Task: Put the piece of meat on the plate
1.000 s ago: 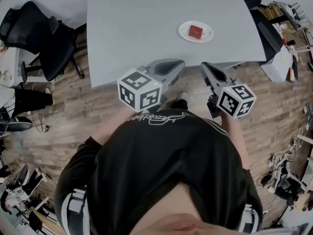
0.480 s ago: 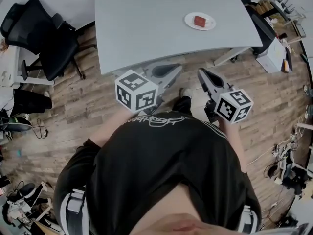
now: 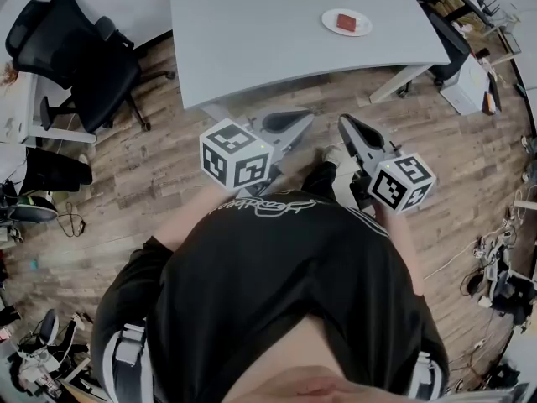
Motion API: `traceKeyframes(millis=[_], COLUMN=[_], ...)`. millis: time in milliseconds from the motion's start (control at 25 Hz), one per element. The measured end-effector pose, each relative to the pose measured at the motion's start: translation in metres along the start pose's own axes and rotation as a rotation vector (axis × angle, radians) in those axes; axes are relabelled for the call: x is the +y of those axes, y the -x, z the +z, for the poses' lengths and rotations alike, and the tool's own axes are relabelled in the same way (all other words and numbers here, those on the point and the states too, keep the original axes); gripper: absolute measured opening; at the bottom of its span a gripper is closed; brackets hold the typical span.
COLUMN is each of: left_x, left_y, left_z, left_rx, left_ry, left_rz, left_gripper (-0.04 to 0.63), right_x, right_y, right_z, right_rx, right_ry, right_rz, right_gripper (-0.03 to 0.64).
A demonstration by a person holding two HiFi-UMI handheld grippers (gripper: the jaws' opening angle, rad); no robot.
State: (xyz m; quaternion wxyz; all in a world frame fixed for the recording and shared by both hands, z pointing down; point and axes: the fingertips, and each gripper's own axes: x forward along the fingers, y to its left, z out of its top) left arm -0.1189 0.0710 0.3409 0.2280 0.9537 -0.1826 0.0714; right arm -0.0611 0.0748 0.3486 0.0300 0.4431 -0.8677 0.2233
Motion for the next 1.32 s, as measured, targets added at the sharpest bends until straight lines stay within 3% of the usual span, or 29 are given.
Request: traceKeyframes(millis=[720,1320], left_x=[-0.008,-0.012], left_y=[0.026,0.006], left_z=[-0.026,-0.036], left_rx=[0.042,0.086], left_ry=[0.015,0.024], left_rz=[0.008,-0.02], left_gripper=[0.008,0.008], right_x=[0.023,0.008], right_y=[0.008,0.021], right_z=[-0.034,-0.047], right_rx=[-0.002,-0.003], right_ry=[-0.073,-0.104], right_rz=[-0.008,-0.044], right_gripper=[0.014,0.014])
